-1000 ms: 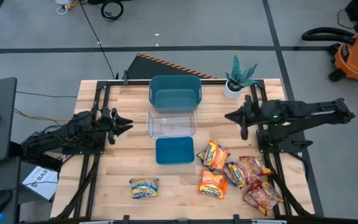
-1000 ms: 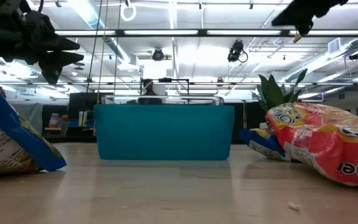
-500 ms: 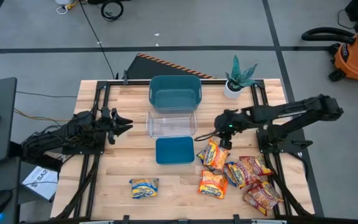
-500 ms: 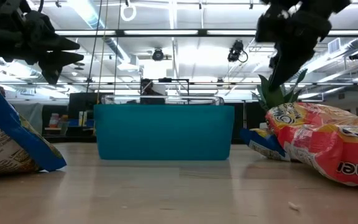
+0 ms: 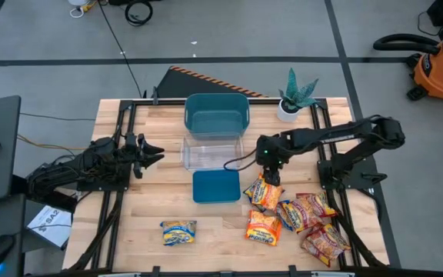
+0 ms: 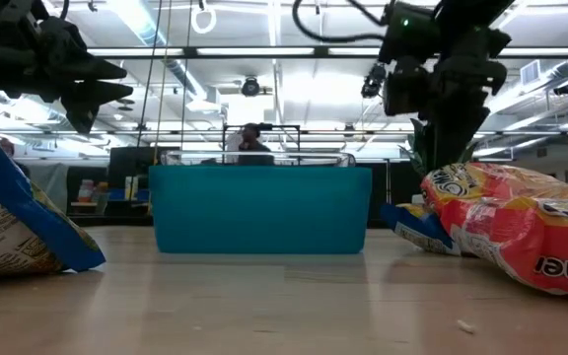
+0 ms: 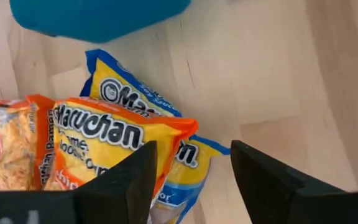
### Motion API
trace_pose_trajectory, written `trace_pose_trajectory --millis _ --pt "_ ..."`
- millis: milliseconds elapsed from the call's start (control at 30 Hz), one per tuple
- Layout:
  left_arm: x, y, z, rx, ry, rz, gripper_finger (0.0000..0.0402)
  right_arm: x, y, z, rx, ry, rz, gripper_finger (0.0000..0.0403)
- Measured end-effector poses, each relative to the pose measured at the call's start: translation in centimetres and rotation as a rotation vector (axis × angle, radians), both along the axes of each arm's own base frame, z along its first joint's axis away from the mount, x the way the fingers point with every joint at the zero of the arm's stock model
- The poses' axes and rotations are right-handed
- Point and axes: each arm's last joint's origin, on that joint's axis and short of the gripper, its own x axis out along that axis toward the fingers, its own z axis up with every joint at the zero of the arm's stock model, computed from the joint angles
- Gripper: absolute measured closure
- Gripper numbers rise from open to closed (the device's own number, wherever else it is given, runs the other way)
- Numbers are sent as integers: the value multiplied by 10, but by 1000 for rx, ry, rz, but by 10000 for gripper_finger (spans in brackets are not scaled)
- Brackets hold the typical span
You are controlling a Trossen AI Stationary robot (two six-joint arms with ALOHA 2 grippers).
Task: Sort Maruchan noodles
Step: Put the top orange noodle pack into the bottom blue bin
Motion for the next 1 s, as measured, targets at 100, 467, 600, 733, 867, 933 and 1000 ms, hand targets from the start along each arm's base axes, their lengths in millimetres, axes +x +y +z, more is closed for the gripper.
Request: trace_pose_trajectory --millis 100,467,600,733,867,933,1000 --pt "0 0 0 0 0 0 260 3 -3 -7 26 14 21 217" --pt "0 0 0 0 0 0 260 12 -7 -29 68 65 51 364" --pt "0 0 0 0 0 0 260 12 -7 -25 63 50 51 393" --pt "0 0 0 0 0 0 260 8 -6 -10 50 -2 42 396" --pt "0 0 0 0 0 0 260 6 -6 20 -18 -81 27 397" --pt "0 0 0 0 0 0 260 6 -4 35 -49 -128 25 398" --pt "0 0 0 0 0 0 260 5 -1 51 -62 -183 34 399"
